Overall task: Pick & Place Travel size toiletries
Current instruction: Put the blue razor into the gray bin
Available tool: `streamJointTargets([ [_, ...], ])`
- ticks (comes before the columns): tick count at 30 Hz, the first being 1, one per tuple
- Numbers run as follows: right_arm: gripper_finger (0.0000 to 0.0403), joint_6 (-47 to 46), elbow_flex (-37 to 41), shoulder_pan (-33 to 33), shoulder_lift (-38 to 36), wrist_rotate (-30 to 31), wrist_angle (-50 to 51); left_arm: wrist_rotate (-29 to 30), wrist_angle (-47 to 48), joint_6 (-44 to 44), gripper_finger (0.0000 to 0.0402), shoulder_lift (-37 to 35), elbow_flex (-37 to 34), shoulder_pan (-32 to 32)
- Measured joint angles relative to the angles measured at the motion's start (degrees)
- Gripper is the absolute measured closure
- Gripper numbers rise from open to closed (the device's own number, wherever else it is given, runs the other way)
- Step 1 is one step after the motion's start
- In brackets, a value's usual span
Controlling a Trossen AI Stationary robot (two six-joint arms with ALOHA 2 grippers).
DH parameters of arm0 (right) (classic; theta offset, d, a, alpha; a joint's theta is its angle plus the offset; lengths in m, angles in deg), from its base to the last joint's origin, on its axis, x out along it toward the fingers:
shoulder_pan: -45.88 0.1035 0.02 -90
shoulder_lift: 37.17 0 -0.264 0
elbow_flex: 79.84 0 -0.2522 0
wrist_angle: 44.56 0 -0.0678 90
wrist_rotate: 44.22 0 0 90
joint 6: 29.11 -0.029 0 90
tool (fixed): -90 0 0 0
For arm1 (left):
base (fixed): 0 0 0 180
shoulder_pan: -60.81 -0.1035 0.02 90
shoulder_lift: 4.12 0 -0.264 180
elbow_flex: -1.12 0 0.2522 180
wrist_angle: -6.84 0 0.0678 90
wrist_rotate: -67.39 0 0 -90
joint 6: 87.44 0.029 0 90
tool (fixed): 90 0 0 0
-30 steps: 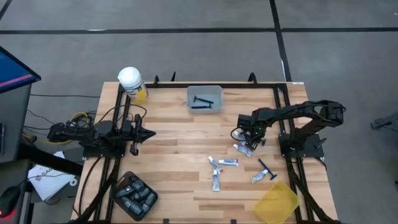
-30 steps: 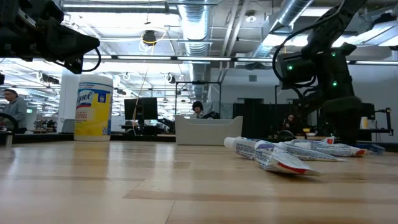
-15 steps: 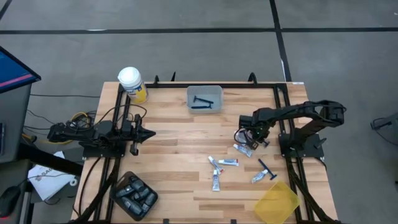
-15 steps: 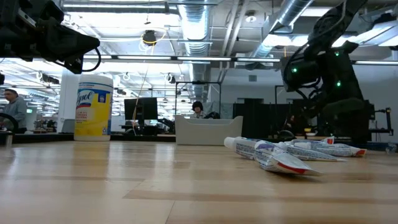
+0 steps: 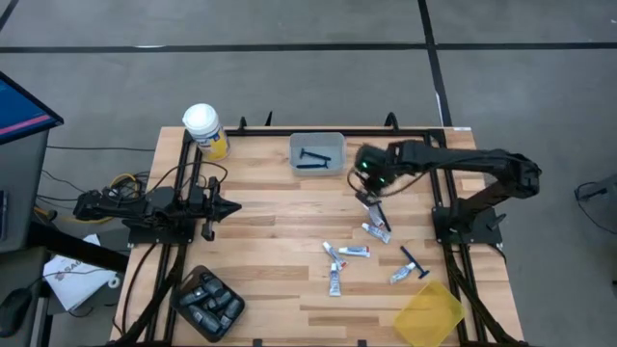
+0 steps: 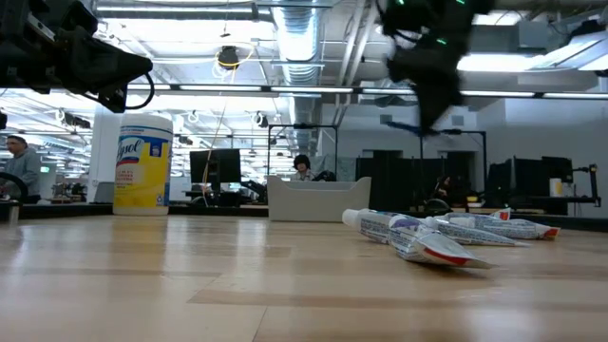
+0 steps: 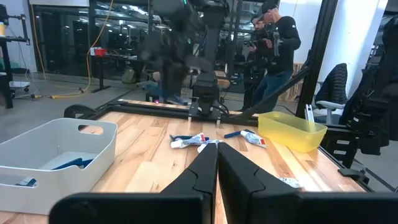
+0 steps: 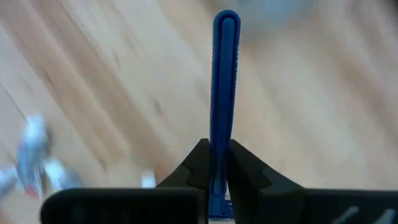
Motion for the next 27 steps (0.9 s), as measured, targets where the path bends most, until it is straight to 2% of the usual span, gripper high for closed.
streamJointTargets([
  [4, 0.0381, 9.65, -10.61, -2.90, 6.02, 0.76, -4.50, 0.02, -0.01, 0.00, 0.0394, 0.00, 0.00, 0.00],
  [10, 0.0378, 21.67, -27.46, -6.90, 20.03, 0.81, -4.28, 0.00, -0.01, 0.00, 0.0394, 0.00, -0.01, 0.01],
  [15, 0.0378, 27.88, -37.88, -9.04, 31.26, 0.14, -2.76, 0.02, -0.01, -0.01, 0.0394, 0.00, -0.01, 0.01],
  [19, 0.0372, 31.12, -42.24, -10.56, 38.10, -0.02, -0.60, 0.01, 0.00, -0.01, 0.0394, 0.00, 0.00, 0.00],
  [27, 0.0376, 33.40, -42.90, -12.87, 45.05, -0.41, 1.03, 0.02, -0.01, -0.01, 0.0394, 0.00, 0.00, 0.01],
])
